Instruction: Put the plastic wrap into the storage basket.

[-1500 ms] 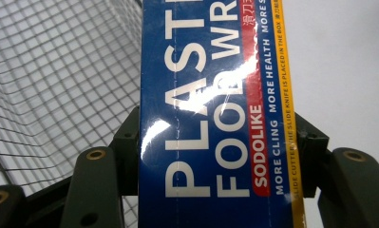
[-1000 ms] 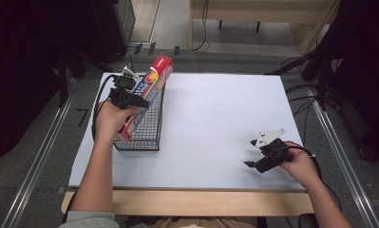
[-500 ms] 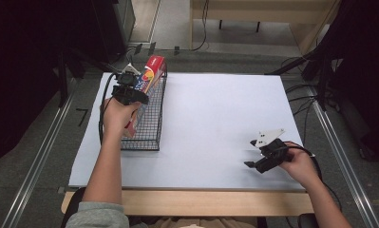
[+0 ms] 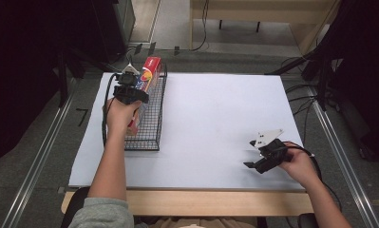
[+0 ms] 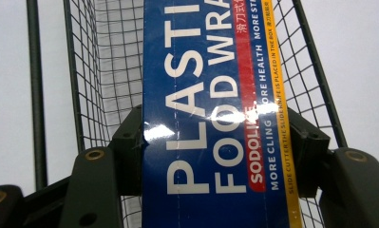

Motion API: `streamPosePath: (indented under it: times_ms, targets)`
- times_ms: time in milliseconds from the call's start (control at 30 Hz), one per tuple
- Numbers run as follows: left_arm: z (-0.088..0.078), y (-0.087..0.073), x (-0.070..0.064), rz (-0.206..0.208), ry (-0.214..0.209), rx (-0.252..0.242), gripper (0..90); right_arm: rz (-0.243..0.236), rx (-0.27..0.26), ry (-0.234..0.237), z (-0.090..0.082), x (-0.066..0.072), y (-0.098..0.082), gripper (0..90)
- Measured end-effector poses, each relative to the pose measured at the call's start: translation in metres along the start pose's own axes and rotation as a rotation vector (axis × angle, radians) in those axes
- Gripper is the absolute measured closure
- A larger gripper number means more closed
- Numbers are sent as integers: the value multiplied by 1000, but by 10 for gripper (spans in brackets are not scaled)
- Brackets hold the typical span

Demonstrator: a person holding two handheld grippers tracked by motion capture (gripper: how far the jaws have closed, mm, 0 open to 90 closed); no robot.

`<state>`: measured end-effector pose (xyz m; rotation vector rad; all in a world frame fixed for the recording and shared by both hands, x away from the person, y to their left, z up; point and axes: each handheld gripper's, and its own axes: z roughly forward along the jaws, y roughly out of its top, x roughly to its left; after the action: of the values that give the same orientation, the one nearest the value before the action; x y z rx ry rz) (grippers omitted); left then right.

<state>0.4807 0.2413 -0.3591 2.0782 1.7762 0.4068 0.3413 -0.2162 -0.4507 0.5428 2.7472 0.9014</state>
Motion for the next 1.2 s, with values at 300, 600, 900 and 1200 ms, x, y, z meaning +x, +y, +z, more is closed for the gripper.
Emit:
streamPosePath:
  times_ms: [300, 600, 900, 1200]
  targets:
    - [21, 0, -5, -4, 13, 52, 385, -4, 0, 2, 0, 0, 0, 203]
    - [31, 0, -15, -9, 18, 56, 381, -5, 1, 2, 0, 0, 0, 203]
    - [43, -5, -21, -9, -19, 99, 367, -8, 2, 5, 1, 1, 1, 203]
    - [51, -8, -23, -23, -48, 113, 358, -10, 3, 5, 1, 1, 0, 203]
